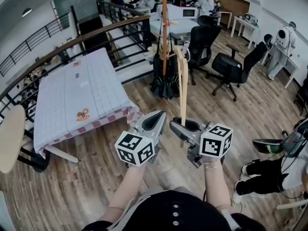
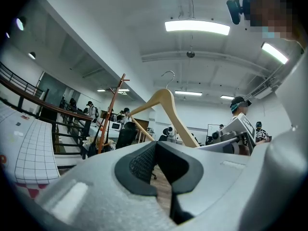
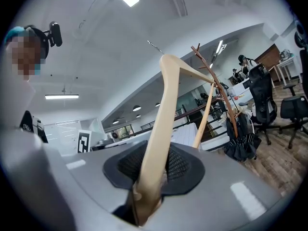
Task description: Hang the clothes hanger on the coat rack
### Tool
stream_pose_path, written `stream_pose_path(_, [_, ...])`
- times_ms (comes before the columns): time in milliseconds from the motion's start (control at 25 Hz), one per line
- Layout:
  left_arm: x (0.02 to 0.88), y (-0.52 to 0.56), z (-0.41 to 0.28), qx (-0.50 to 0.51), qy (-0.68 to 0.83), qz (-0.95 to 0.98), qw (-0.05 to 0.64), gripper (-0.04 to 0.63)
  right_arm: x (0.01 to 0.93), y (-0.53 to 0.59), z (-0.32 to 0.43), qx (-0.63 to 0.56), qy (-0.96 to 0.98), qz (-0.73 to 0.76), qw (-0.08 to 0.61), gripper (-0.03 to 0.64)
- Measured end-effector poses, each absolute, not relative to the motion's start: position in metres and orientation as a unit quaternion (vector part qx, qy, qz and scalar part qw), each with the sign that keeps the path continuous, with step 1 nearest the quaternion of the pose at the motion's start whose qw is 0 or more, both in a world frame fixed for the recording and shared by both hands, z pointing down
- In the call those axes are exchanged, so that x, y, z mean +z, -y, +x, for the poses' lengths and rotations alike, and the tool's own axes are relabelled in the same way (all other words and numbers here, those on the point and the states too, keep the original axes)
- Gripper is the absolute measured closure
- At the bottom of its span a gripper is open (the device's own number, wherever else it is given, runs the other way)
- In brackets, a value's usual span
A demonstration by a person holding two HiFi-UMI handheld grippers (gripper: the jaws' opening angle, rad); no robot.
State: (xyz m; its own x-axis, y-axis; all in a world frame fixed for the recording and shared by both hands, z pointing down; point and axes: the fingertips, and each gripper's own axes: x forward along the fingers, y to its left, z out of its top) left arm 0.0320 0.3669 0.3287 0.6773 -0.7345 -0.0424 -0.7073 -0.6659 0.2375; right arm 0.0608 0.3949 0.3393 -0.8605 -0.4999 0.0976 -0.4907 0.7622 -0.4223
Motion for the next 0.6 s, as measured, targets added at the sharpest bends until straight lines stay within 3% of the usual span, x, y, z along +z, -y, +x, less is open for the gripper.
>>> stream_pose_path(600, [0.343, -0.356, 0.004, -0.046, 0.372, 0.921, 0.102, 0.597, 0.356, -0.381, 0.028, -0.247, -0.932, -0.264, -0.003, 0.511])
